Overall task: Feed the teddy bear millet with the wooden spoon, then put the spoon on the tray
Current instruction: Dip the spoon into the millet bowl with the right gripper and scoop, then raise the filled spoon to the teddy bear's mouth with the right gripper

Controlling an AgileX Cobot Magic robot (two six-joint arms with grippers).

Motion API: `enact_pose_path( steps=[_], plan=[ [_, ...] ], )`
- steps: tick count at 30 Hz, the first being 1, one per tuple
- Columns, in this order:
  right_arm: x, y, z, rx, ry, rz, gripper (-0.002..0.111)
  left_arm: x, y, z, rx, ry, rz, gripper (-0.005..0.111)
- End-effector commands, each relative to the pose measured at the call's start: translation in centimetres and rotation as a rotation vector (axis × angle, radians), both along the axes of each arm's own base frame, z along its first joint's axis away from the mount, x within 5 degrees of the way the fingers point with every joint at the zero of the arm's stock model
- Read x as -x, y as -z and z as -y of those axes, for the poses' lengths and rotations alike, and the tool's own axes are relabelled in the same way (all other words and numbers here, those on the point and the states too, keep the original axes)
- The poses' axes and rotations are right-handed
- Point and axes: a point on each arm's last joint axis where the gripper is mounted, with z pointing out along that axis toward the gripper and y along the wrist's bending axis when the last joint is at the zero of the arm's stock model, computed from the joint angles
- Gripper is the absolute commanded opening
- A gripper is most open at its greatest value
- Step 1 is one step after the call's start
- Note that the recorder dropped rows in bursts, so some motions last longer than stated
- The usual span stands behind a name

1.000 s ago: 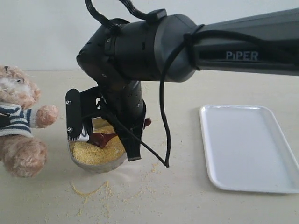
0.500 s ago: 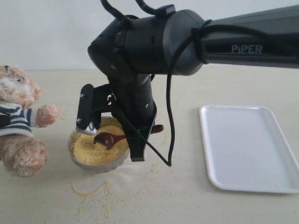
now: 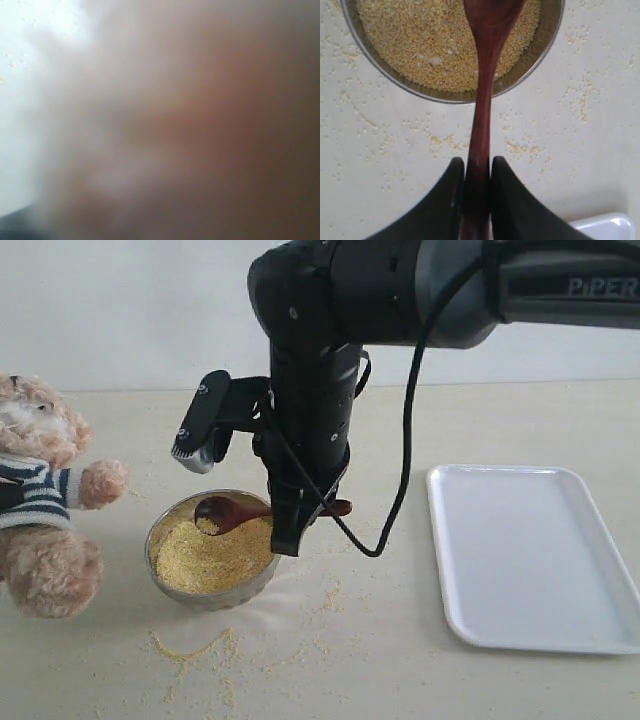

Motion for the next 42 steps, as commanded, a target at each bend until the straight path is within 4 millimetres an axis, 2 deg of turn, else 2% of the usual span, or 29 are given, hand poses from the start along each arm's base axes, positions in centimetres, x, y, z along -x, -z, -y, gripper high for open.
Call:
enact_pose_path(
  steps=[1,6,10,15,18,23,25,34,37,42],
  plan=[
    [0.1,-1.6,1.0,-0.024,0.021,-0.027,0.0,-0.2,-0.4,0.1,0.017,0.005,0.028,0.005],
    [0.0,-2.0,2.4,-0.051,0.047,-0.155,0.0,-0.2,-0.6,0.2,0.032,0.017,0.041,0.005],
    [-1.0,-2.4,3.8,-0.143,0.092,-0.258,0.0,0.2,-0.7,0.9,0.117,0.052,0.027,0.005],
    [-2.8,-3.1,5.9,-0.269,0.166,-0.318,0.0,2.5,0.6,2.5,0.266,0.069,-0.124,0.005],
    [-2.4,-4.5,6.2,-0.301,0.161,-0.297,0.0,3.8,1.2,3.3,0.333,0.073,-0.193,0.005],
    [-2.2,-8.0,5.0,-0.471,0.182,-0.314,0.0,5.5,1.3,4.8,0.435,0.127,-0.195,0.005],
    [-1.9,-8.4,4.5,-0.498,0.209,-0.337,0.0,5.7,1.4,4.9,0.441,0.116,-0.199,0.005],
    [1.3,-8.5,1.0,-0.477,0.14,-0.354,0.0,5.6,1.4,4.8,0.445,0.106,-0.197,0.005],
    [1.5,-8.6,0.0,-0.517,0.147,-0.314,0.0,5.6,1.4,4.8,0.447,0.107,-0.196,0.005],
    [1.1,-8.1,-0.6,-0.544,0.181,-0.301,0.0,5.6,1.4,4.9,0.45,0.109,-0.194,0.005]
  ],
)
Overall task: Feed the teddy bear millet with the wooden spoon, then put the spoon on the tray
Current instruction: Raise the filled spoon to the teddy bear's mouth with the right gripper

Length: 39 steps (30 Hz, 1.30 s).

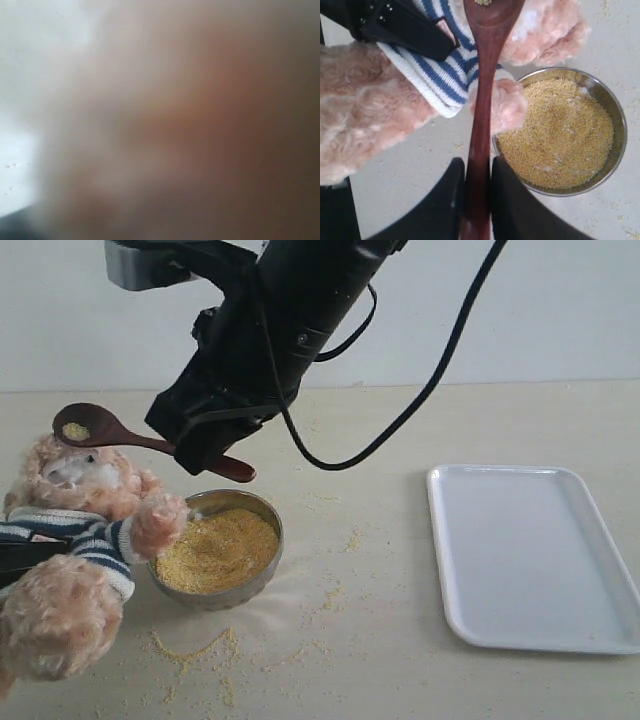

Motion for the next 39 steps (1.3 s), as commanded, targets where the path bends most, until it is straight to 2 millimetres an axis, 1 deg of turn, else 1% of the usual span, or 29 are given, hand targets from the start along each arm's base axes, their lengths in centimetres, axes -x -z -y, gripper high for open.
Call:
enact_pose_path(
  steps=[1,2,3,7,10,15,18,21,30,36,39],
  plan=[
    [-0.5,0.0,-0.3,-0.022,0.035,0.02,0.0,0.0,-0.3,0.1,0.026,-0.002,0.022,0.005],
    [-0.6,0.4,-0.5,-0.016,0.034,0.015,0.0,-0.1,-0.3,0.1,0.027,-0.004,0.022,0.005],
    [-0.7,1.3,-1.1,-0.008,0.033,0.011,0.0,-0.1,-0.3,0.1,0.027,-0.004,0.022,0.005],
    [-1.2,2.9,-2.6,-0.02,0.05,0.044,0.0,-0.1,-0.3,0.1,0.027,-0.004,0.022,0.005],
    [-1.3,3.3,-3.1,-0.022,0.045,0.087,0.0,-0.1,-0.3,0.1,0.027,-0.004,0.022,0.005],
    [-0.7,3.5,-3.3,0.013,-0.067,0.16,0.0,-0.1,-0.3,0.1,0.028,-0.01,0.023,0.005],
    [-0.1,3.8,-3.7,0.102,-0.128,0.265,0.0,-0.1,-0.3,0.1,0.028,-0.01,0.023,0.005],
    [0.6,3.9,-4.4,0.136,-0.168,0.333,0.0,-0.1,-0.3,0.1,0.028,-0.01,0.023,0.005],
    [1.8,3.6,-6.1,0.165,-0.192,0.507,0.0,-0.1,-0.3,0.1,0.027,-0.008,0.023,0.005],
    [1.7,3.6,-5.9,0.291,-0.182,0.63,0.0,-0.1,-0.3,0.1,0.032,-0.006,0.026,0.005],
    [1.6,3.7,-5.6,0.323,-0.183,0.636,0.0,-0.1,-0.3,0.1,0.033,-0.005,0.029,0.005]
  ],
)
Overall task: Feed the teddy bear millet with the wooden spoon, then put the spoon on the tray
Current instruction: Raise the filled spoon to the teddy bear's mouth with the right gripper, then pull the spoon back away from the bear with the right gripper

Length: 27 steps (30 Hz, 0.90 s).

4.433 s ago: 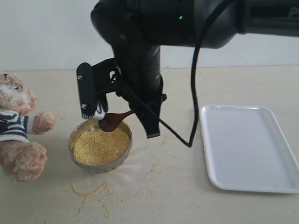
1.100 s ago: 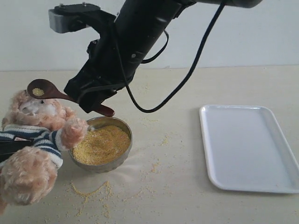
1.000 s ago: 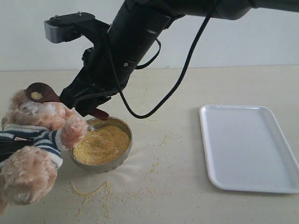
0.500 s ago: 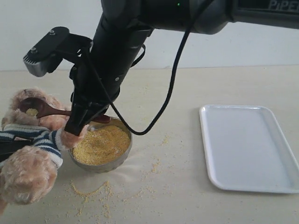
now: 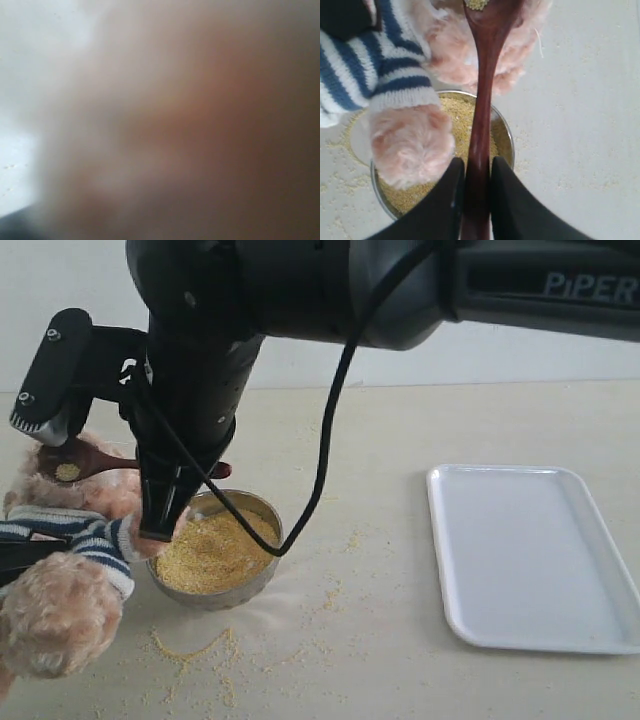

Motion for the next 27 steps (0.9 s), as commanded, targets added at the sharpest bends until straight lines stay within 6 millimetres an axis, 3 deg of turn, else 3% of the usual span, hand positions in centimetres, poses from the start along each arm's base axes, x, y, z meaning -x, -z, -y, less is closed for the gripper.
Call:
enact_pose_path(
  steps=[1,11,20,27],
  plan=[
    [-0.2,-0.1,0.4,0.047,0.016,0.033,0.0,-0.1,-0.4,0.1,0.029,0.002,0.035,0.005],
    [-0.3,-0.1,0.6,0.086,0.012,0.053,0.0,-0.1,-0.4,0.1,0.025,0.004,0.039,0.005],
    [1.4,-0.6,-1.1,0.084,-0.085,0.181,0.0,-0.1,-0.4,0.1,0.024,0.004,0.042,0.005],
    [1.8,-0.9,-1.2,0.144,-0.065,0.269,0.0,-0.1,-0.4,0.1,0.022,0.005,0.044,0.005]
  ],
)
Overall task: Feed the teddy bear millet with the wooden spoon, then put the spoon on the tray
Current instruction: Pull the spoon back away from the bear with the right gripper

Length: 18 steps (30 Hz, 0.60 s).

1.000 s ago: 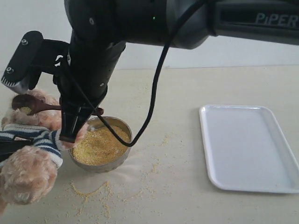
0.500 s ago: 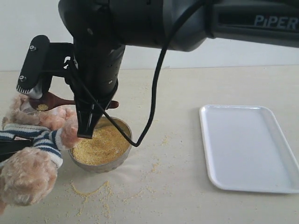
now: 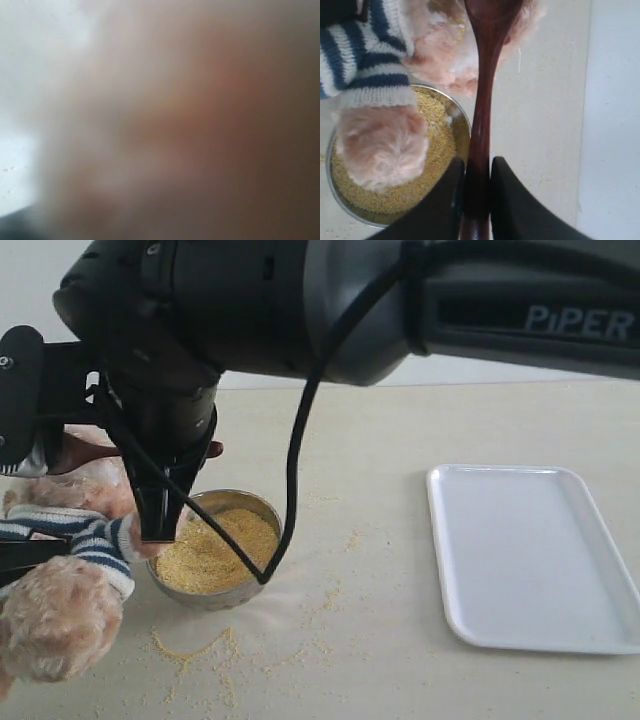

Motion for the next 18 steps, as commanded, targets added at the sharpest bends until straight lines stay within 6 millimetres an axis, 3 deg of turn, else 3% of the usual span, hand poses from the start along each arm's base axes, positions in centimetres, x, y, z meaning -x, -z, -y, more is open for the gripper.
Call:
enact_pose_path(
  steps=[1,12,14,18],
  plan=[
    [0.2,-0.3,0.1,0.048,0.003,0.058,0.0,-0.1,-0.3,0.1,0.03,-0.003,0.029,0.005],
    [0.8,-0.3,0.4,0.067,0.096,0.047,0.0,-0.1,-0.3,0.1,0.023,0.001,0.038,0.005],
    [1.0,-0.7,0.7,0.061,0.115,0.033,0.0,-0.1,-0.3,0.1,0.023,-0.001,0.038,0.005],
    [2.0,-3.4,1.6,-0.045,0.125,-0.009,0.0,-0.2,-0.4,0.0,0.017,-0.016,0.055,0.005]
  ],
)
